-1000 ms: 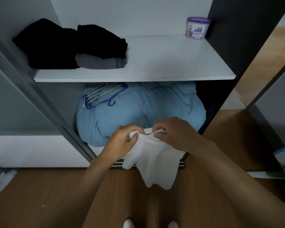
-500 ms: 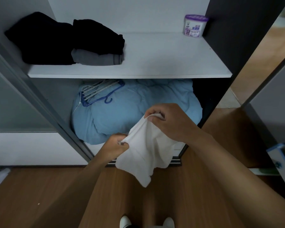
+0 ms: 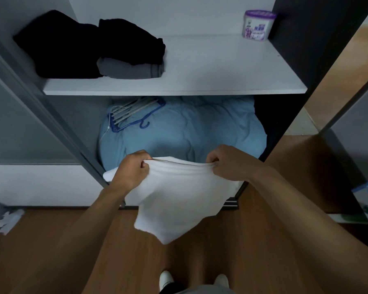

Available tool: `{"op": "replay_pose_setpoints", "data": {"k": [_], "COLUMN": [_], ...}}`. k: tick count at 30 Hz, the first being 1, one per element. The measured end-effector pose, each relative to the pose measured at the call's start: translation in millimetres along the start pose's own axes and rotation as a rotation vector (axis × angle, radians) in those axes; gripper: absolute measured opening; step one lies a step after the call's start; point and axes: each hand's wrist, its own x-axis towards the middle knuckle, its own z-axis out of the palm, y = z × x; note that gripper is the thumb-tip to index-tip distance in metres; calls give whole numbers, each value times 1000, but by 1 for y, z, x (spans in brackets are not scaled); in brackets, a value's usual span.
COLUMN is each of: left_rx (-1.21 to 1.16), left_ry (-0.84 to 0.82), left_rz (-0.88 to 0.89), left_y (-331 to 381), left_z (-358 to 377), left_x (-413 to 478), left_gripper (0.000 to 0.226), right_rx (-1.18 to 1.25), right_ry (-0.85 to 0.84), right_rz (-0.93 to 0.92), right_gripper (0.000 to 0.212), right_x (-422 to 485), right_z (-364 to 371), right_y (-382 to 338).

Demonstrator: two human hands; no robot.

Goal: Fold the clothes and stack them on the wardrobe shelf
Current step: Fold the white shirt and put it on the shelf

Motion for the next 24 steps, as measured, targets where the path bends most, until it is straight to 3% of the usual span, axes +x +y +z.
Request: {"op": "replay_pose_setpoints", "data": {"k": [3,6,8,12,15,19,24], "left_rx": [33,-8,-39,-64,-97,-42,-14], "left_ry": [39,69,65,43,-13,-96,-115], "left_rz": [-29,-43,-5,100,176,175,1], "left_y": [3,10,17,31,35,19,4], "left_z": [1,-3,-8,-13,-10,-2,14], "left_x": [2,4,7,11,12,11,1], "left_gripper": [28,28,30,32,38,29,24], "right_rx": [118,312,399,110,97,288,367], "right_ry": [67,151,104,-158,-60,-22,-149], "right_rz": [15,-3,-2,-9,-126,-159,-70], "right_gripper": [23,35,32,48,39,48,23], "right_x": [3,5,5,1,4,3,-4], "right_z": [11,20,20,18,19,12,9], "right_y": [-10,-19,-20,-20,-17,-9,-1]}}
